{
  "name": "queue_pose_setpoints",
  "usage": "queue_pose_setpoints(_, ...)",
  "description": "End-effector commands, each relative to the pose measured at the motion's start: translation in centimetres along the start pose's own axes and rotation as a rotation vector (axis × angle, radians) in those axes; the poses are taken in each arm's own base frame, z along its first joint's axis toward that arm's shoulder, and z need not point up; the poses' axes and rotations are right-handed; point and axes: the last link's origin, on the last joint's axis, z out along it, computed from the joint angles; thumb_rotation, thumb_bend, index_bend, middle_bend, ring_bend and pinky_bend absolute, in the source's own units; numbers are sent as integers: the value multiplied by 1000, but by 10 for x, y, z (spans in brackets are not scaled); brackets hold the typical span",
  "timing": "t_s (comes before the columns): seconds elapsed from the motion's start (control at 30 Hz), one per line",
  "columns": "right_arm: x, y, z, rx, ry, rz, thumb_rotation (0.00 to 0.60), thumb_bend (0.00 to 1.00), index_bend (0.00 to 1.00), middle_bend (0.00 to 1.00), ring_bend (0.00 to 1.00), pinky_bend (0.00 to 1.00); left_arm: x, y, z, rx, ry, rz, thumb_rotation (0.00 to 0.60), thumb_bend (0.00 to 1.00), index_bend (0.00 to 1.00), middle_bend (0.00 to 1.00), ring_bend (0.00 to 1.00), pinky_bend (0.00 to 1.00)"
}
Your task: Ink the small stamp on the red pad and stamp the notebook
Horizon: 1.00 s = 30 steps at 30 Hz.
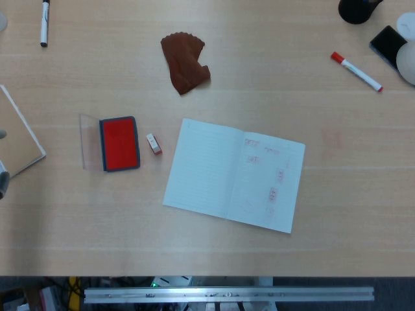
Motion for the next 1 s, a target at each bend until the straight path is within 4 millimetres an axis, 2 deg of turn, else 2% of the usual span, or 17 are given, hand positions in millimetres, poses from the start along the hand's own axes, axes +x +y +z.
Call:
queue_pose_setpoints(0.03,0,0,0,-1,-1,1,600,304,149,275,179,222,1,1,0,-2,2,-3,600,235,283,560,531,696)
queue_pose_setpoints(0.27,3,2,-1,-2,11,1,600,304,149,275,179,222,6,4,3,-25,24,-13,600,235,283,560,531,696)
queue_pose_setpoints(0.5,1,1,0,3,3,-2,600,303,149,275,179,222,11,23,10,-137,30,-59,600,235,283,557,533,696)
queue_pose_setpoints(0.73,2,-2,5,16,-1,-10,600,303,149,275,179,222,8,60,29,-327,-31,-100,600,235,283,556,539,703)
queue_pose_setpoints(0.9,2,-6,8,24,-6,-18,600,304,149,275,179,222,0,91,43,-482,-77,-79,600,235,283,575,583,802)
queue_pose_setpoints(1.0,2,-8,9,29,-11,-21,600,303,149,275,179,223,-9,108,53,-550,-89,-46,600,235,283,636,668,873)
